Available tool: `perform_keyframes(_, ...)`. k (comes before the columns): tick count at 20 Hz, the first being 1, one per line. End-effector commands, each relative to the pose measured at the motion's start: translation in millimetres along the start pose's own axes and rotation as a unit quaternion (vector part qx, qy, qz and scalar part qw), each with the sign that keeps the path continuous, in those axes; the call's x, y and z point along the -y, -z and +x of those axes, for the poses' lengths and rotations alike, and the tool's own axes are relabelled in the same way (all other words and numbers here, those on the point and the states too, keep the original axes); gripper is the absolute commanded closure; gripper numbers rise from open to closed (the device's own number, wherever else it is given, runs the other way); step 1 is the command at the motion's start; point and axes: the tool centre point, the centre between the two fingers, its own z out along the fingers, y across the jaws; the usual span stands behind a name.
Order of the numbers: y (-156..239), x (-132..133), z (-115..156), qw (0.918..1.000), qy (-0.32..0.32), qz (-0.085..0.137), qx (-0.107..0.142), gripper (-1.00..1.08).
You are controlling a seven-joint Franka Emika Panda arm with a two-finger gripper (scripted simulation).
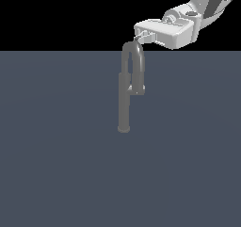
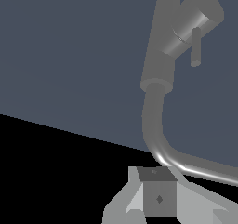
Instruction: Turn on the faucet by rotating a designated handle.
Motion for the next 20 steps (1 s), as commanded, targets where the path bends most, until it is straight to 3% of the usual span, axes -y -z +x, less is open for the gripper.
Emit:
perform_keyframes(1, -0.4, 0.8, 19.8, 0.9989, -0.026, 0.027, 0.029, 1.08)
perform_keyframes(11, -12.2, -3.8, 83.2, 0.98, -0.111, 0.113, 0.121, 1.08)
perform_keyframes(20, -21.1, -7.5, 104.7, 0.9677, -0.141, 0.143, 0.153, 1.08)
